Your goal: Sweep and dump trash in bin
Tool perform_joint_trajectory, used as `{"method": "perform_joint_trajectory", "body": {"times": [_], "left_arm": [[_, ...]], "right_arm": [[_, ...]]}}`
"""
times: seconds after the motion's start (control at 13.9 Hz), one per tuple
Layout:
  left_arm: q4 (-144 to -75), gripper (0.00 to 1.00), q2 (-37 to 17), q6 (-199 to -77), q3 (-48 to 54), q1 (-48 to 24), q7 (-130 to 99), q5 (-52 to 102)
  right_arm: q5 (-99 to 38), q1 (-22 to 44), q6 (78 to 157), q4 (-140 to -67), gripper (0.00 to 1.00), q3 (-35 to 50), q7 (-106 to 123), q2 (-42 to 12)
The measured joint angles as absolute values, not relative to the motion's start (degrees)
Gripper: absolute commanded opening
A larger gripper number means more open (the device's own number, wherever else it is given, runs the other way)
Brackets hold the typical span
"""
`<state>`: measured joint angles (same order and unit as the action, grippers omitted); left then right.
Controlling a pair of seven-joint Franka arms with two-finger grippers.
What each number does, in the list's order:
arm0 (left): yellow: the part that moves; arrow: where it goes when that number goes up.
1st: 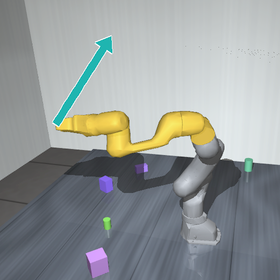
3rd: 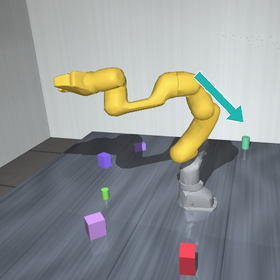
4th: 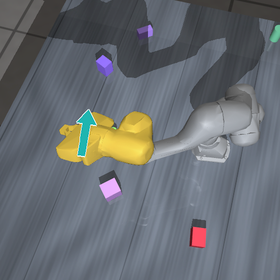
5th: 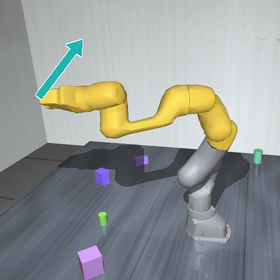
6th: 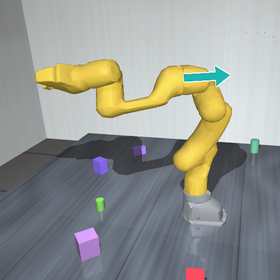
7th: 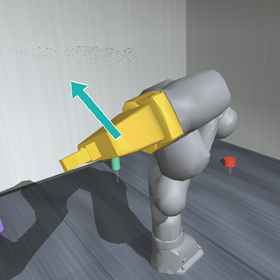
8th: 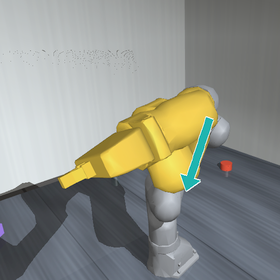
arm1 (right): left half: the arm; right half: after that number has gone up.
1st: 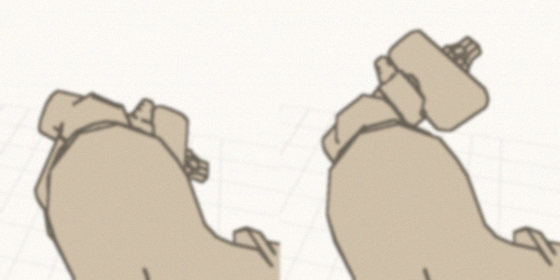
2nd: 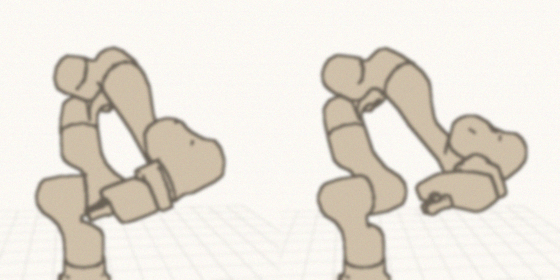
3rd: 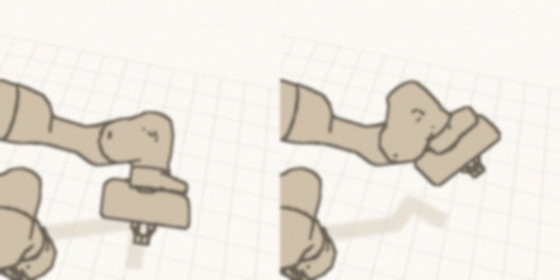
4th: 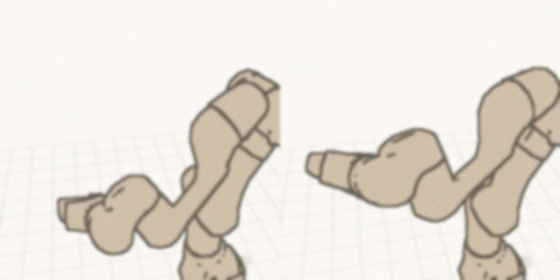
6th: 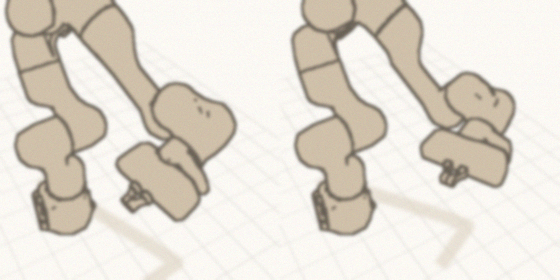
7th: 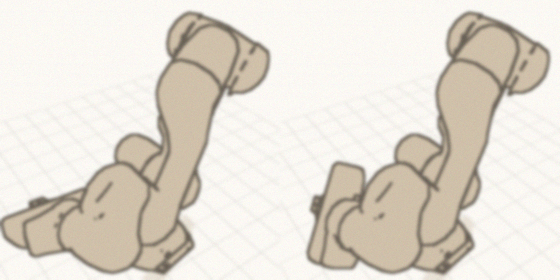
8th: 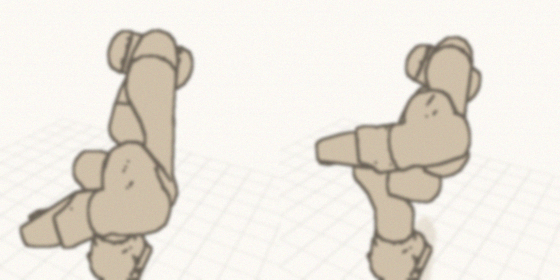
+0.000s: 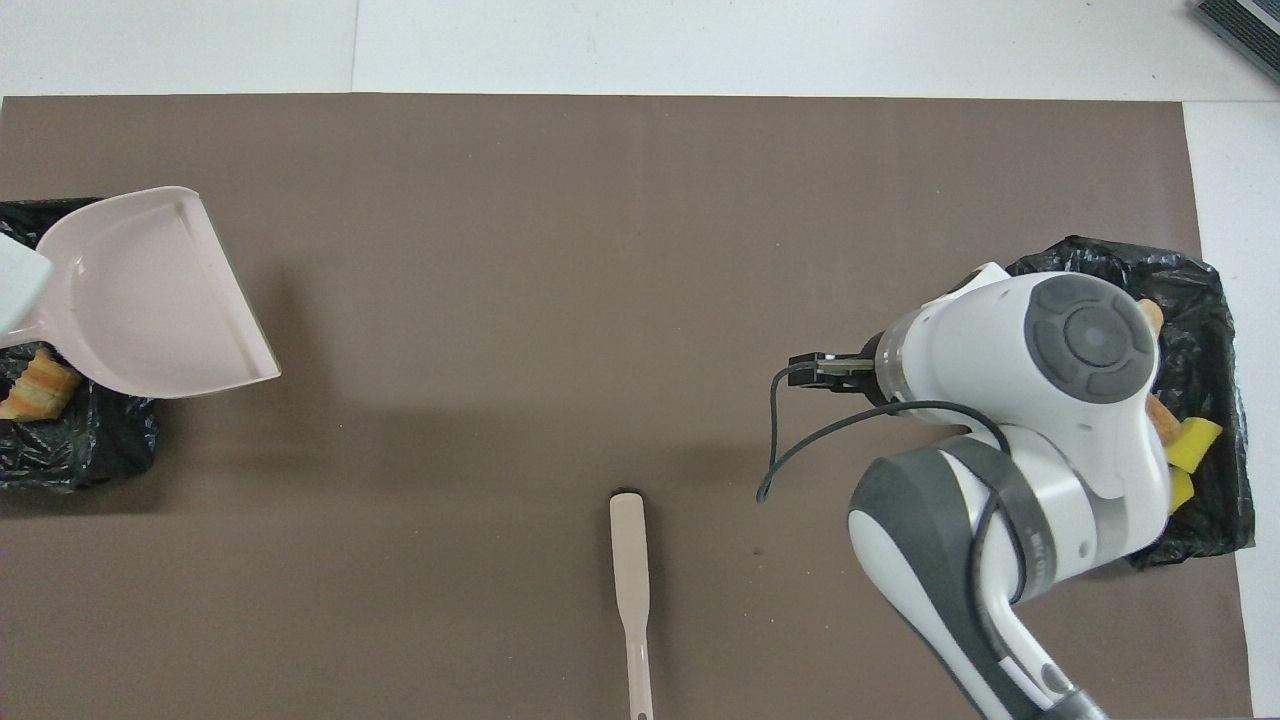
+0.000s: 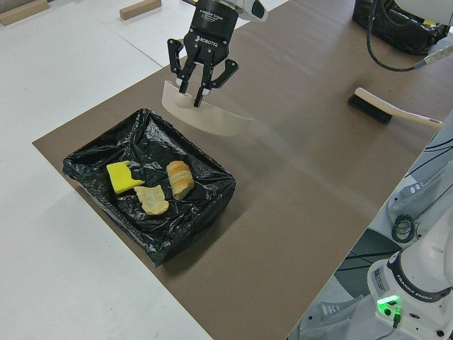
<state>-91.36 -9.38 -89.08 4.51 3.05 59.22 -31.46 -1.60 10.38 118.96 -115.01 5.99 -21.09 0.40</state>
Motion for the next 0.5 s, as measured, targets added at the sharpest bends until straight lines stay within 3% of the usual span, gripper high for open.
{"method": "perform_joint_trajectory", "body": {"times": [0.5], "left_arm": [[-93.2, 0.0, -8.2, -88.5, 4.8, -7.1, 23.7, -13.9]], "right_arm": [[-0.2, 1.7, 102.4, -103.7, 1.0, 5.7, -14.3, 3.3]]}}
